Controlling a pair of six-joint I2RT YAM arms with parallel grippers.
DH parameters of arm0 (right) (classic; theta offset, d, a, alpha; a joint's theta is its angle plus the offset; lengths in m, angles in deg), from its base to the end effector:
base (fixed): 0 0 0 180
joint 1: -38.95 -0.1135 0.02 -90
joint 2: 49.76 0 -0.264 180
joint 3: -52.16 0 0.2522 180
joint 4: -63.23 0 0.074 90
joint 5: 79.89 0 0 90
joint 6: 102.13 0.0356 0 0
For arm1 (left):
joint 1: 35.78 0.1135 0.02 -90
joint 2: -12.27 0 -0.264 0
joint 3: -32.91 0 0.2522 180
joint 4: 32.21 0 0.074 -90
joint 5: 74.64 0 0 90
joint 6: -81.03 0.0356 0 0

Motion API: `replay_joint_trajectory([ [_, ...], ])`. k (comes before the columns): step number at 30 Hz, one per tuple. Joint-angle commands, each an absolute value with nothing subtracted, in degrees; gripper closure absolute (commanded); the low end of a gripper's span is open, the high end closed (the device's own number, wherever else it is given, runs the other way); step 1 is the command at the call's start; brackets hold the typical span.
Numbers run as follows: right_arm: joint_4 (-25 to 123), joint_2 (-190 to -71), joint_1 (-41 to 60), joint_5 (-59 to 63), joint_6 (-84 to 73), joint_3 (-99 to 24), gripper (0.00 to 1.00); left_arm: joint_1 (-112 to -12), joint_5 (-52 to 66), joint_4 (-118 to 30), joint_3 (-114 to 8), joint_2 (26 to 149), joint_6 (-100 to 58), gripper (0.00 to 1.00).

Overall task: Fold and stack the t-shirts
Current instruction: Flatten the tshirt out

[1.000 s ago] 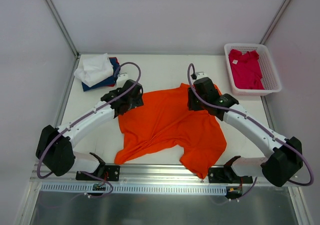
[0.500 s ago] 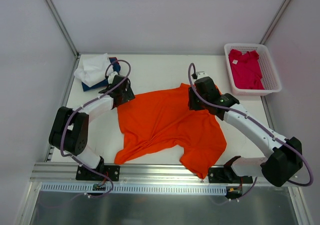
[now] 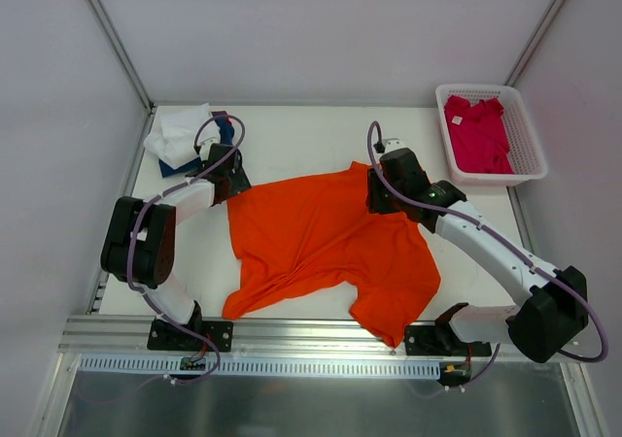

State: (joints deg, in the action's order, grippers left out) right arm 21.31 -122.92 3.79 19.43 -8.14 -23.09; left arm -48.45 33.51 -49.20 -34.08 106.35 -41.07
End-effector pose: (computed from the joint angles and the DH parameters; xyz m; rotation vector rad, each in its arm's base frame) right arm 0.2317 0.1562 0.3055 -0.5241 2.1998 0.1809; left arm 0.3349 -0.0639 0.1870 -0.5387 2.2290 -0.0312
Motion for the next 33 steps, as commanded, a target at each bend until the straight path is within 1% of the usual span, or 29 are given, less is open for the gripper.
replay_joint_trajectory([
  [1, 21.1, -122.6, 4.1, 18.0, -8.5, -23.7, 0.63, -47.7, 33.7, -47.9, -37.5, 109.7, -37.1, 0.23],
  [9, 20.7, -119.6, 4.1, 17.6, -8.1, -23.7, 0.63, -47.5, 32.1, -48.4, -42.0, 114.2, -34.7, 0.24],
  [11, 20.6, -119.3, 4.0, 17.5, -8.0, -23.9, 0.63, -47.4, 31.5, -48.4, -42.9, 114.7, -34.5, 0.28],
  [14, 20.4, -119.2, 4.1, 17.8, -8.1, -24.0, 0.63, -47.3, 31.1, -48.4, -43.3, 115.1, -34.5, 0.49],
  [17, 20.5, -119.6, 4.1, 17.8, -8.0, -24.0, 0.63, -47.1, 31.3, -48.4, -43.6, 115.4, -34.6, 0.73],
  [29, 19.1, -121.4, 4.3, 19.6, -8.8, -26.0, 0.63, -47.0, 30.7, -48.9, -43.5, 115.4, -34.6, 0.73],
  [33, 18.6, -122.2, 4.7, 20.2, -9.3, -26.9, 0.63, -47.0, 30.5, -49.0, -43.4, 115.4, -34.8, 0.84],
])
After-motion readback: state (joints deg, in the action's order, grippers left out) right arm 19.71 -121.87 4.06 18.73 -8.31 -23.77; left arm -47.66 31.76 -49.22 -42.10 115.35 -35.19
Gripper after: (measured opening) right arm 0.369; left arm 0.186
